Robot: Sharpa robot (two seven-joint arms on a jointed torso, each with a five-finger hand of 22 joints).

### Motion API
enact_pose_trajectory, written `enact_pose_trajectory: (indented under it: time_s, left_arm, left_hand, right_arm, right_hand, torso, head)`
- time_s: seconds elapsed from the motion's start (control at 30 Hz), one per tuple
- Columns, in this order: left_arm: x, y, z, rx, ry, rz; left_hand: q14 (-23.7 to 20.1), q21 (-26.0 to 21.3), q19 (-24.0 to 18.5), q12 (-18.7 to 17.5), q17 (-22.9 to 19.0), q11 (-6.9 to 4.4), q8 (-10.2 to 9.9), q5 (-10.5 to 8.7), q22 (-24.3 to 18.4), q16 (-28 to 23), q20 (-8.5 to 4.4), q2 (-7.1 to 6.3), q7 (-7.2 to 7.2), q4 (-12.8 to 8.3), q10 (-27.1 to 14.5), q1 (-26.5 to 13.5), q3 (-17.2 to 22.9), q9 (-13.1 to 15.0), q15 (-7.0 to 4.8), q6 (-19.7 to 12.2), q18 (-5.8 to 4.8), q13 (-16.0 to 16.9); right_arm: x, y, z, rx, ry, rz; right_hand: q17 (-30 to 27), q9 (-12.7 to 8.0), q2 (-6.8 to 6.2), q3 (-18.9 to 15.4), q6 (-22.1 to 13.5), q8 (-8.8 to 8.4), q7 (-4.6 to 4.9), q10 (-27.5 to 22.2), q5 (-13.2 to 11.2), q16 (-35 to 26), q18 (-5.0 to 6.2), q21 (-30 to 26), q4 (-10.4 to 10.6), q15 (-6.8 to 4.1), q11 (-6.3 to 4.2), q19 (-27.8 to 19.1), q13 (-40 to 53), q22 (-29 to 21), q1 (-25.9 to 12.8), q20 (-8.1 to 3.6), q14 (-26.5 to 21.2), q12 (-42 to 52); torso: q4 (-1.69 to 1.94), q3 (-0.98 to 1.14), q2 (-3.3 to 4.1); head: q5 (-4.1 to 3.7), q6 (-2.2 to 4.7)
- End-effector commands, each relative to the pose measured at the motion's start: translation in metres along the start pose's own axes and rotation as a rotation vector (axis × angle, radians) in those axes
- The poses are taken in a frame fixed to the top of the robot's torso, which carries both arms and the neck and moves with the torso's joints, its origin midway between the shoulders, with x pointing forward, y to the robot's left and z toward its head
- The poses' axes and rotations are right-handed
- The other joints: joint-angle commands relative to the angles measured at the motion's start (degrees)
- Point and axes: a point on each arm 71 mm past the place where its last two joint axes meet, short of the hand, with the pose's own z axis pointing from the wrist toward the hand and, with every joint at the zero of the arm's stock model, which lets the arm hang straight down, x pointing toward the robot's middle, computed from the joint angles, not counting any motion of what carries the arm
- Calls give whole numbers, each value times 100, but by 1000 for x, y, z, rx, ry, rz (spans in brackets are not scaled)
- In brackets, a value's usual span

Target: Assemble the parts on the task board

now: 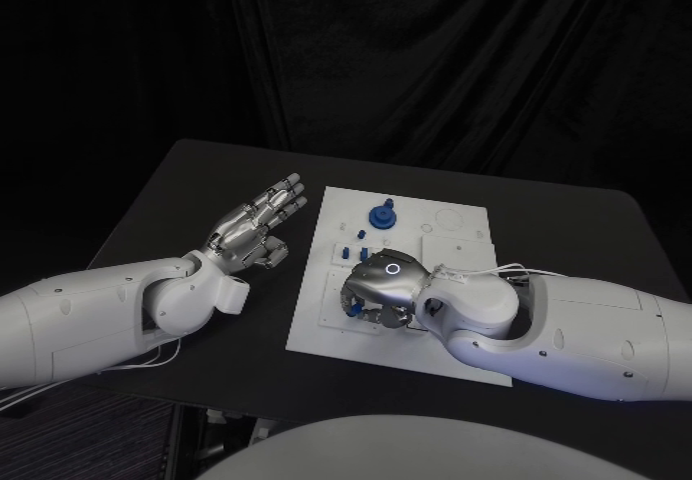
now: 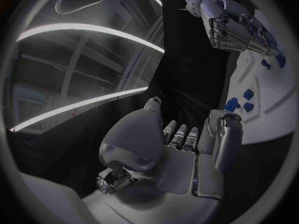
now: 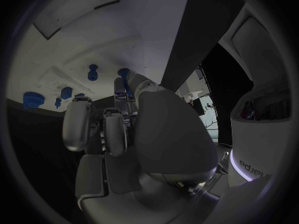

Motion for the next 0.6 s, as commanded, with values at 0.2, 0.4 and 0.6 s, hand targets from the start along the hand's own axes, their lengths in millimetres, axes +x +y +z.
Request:
enact_pose_trajectory:
  time_s: [0.2, 0.4, 0.6]
  left_arm:
    - [1, 0, 0, 14, 10, -14]
    - [1, 0, 0, 11, 11, -15]
    - [1, 0, 0, 11, 10, -15]
  left_hand:
    - [9, 17, 612, 16, -5, 26, 32, 24, 1509, -20, 53, -11, 24, -39, 6, 52, 11, 5, 64, 0, -79, 8]
    - [9, 17, 612, 16, -5, 25, 32, 24, 1509, -20, 55, -12, 23, -40, 6, 52, 11, 5, 65, 0, -79, 8]
    - [9, 17, 612, 16, -5, 22, 32, 20, 1509, -20, 64, -16, 20, -44, 4, 49, 9, 5, 74, 2, -79, 7]
  right_arm:
    - [4, -1, -1, 24, 34, 6]
    - [6, -4, -1, 41, 47, 2]
    - [7, -9, 0, 56, 46, -1]
  right_hand:
    - [-4, 19, 31, -2, 59, 33, -3, 38, -23, -24, -100, 19, -30, -47, -13, -5, 3, 989, -17, -56, 224, 2]
    - [-59, -34, -4, 21, -323, -195, 91, -111, -70, -55, -96, -37, -4, 9, 64, -29, -15, 973, -106, -40, 206, -126]
    - [-447, -746, -199, -442, -2762, -832, -205, -1594, -236, -247, -28, -506, 171, 406, 531, -247, -119, 841, -358, 289, 29, -792]
  torso:
    - [-6, -2, -3]
    - [3, -2, -2]
    - [9, -3, -2]
  head:
    - [19, 1]
    - [4, 1]
    - [-7, 1]
